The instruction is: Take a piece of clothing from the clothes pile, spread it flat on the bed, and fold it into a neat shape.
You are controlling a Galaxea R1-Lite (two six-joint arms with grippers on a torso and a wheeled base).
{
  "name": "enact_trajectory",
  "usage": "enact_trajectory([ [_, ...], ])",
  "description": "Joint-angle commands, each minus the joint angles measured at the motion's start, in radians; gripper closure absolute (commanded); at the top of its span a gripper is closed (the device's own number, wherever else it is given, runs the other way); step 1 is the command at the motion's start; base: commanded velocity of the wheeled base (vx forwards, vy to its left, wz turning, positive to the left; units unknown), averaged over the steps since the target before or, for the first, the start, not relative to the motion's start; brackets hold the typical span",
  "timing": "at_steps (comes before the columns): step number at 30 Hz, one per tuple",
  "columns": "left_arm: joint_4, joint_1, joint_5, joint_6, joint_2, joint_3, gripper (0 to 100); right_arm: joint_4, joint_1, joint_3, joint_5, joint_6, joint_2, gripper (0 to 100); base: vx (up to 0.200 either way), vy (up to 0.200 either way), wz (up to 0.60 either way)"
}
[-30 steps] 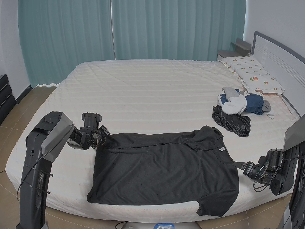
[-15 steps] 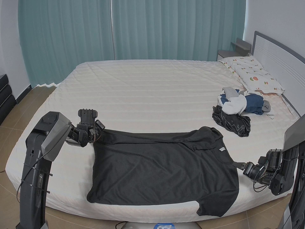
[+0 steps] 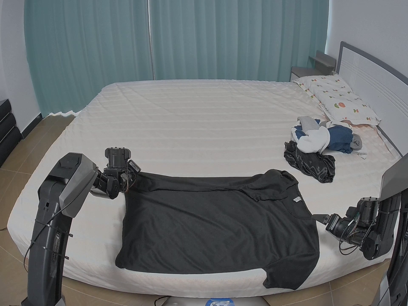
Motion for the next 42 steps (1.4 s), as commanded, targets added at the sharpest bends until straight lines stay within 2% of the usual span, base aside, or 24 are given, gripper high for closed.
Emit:
enact_trajectory([
  [1,0.001,0.0,-0.001,-0.002,0.006,-0.001,0,-0.012,0.023,-0.022,0.0,0.056,-0.07,0,0.0,0.0,0.0],
  [4,0.002,0.0,-0.002,-0.005,0.005,0.004,0,-0.011,0.069,-0.068,-0.004,0.137,-0.101,0,0.0,0.0,0.0],
  [8,0.002,0.0,-0.002,-0.008,-0.005,0.019,0,0.005,0.13,-0.143,-0.038,0.143,-0.064,0,0.0,0.0,0.0],
  [10,-0.006,0.002,-0.002,-0.048,-0.014,0.044,0,0.057,0.193,-0.247,-0.113,0.14,-0.03,0,0.0,0.0,0.0],
  [13,-0.006,0.005,-0.005,-0.086,-0.032,0.053,0,0.124,0.234,-0.32,-0.15,0.139,-0.01,0,0.0,0.0,0.0],
  [14,-0.006,0.014,-0.022,-0.128,-0.057,0.07,0,0.212,0.276,-0.41,-0.176,0.139,0.008,0,0.0,0.0,0.0],
  [16,-0.006,0.017,-0.04,-0.149,-0.069,0.083,0,0.255,0.291,-0.455,-0.186,0.139,0.019,0,0.0,0.0,0.0],
  [17,-0.007,0.026,-0.091,-0.177,-0.097,0.114,0,0.328,0.316,-0.536,-0.201,0.14,0.048,0,0.0,0.0,0.0],
  [20,-0.007,0.04,-0.166,-0.218,-0.136,0.155,0,0.427,0.348,-0.665,-0.232,0.14,0.112,0,0.0,0.0,0.0],
  [23,-0.009,0.045,-0.197,-0.238,-0.146,0.165,0,0.502,0.369,-0.769,-0.268,0.14,0.166,0,0.0,0.0,0.0],
  [29,-0.009,0.045,-0.194,-0.237,-0.143,0.166,0,0.595,0.398,-0.898,-0.281,0.148,0.218,0,0.0,0.0,0.0],
  [34,-0.009,0.043,-0.194,-0.235,-0.141,0.165,0,0.654,0.391,-0.929,-0.284,0.148,0.217,0,0.0,0.0,0.0],
  [42,-0.009,0.043,-0.192,-0.231,-0.138,0.165,0,0.661,0.388,-0.952,-0.285,0.148,0.224,0,0.0,0.0,0.0],
])
